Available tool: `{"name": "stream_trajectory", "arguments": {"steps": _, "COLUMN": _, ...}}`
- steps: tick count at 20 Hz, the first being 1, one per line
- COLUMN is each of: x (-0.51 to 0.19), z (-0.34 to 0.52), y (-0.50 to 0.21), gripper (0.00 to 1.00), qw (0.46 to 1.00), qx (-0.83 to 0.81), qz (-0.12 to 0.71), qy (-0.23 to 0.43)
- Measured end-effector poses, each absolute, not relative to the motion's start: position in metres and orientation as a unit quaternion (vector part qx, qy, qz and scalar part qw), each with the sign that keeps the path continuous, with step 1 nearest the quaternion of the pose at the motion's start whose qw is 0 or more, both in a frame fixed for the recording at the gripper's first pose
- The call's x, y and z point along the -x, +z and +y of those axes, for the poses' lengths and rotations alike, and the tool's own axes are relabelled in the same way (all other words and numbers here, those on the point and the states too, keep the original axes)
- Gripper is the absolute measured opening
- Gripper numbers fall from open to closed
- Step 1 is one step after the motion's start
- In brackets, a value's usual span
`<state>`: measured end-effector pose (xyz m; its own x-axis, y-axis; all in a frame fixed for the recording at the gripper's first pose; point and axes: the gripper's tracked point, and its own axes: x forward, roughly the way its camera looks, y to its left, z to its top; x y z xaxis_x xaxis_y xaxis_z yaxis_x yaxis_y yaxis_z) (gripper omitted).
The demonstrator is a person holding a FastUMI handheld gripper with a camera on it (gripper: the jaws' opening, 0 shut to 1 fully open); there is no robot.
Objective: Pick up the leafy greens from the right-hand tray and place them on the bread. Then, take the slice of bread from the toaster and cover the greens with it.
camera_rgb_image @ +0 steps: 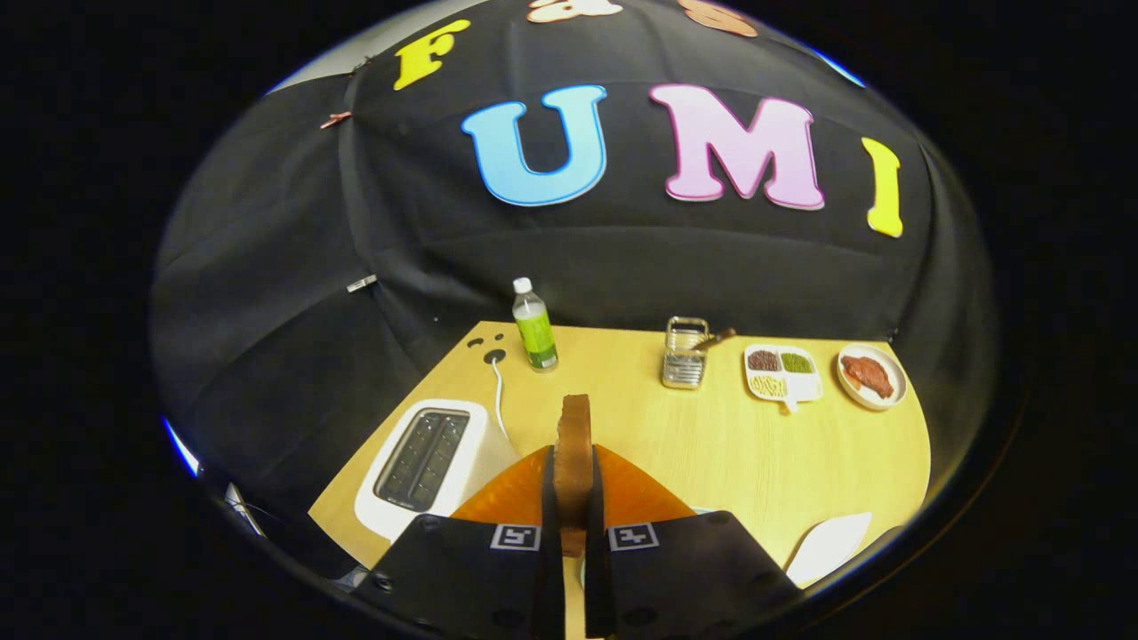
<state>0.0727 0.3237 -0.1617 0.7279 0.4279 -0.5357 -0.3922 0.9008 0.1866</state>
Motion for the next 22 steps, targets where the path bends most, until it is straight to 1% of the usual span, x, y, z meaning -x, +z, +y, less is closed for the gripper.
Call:
{"name": "stream_trajectory", "arguments": {"steps": 5, "x": -0.067, "z": 0.284, "y": -0.206, "gripper": 0.13, "qw": 0.915, "qx": -0.073, "qz": 0.34, "qy": 0.202}}
{"name": "stream_trajectory", "arguments": {"steps": 17, "x": -0.054, "z": 0.239, "y": -0.294, "gripper": 0.13, "qw": 0.882, "qx": -0.131, "qz": 0.417, "qy": 0.176}}
{"name": "stream_trajectory", "arguments": {"steps": 19, "x": -0.057, "z": 0.225, "y": -0.302, "gripper": 0.15, "qw": 0.885, "qx": -0.127, "qz": 0.417, "qy": 0.165}}
{"name": "stream_trajectory", "arguments": {"steps": 20, "x": -0.058, "z": 0.22, "y": -0.307, "gripper": 0.18, "qw": 0.884, "qx": -0.123, "qz": 0.42, "qy": 0.162}}
{"name": "stream_trajectory", "arguments": {"steps": 21, "x": -0.059, "z": 0.213, "y": -0.312, "gripper": 0.19, "qw": 0.884, "qx": -0.117, "qz": 0.424, "qy": 0.159}}
{"name": "stream_trajectory", "arguments": {"steps": 22, "x": -0.059, "z": 0.208, "y": -0.315, "gripper": 0.25, "qw": 0.884, "qx": -0.114, "qz": 0.425, "qy": 0.156}}
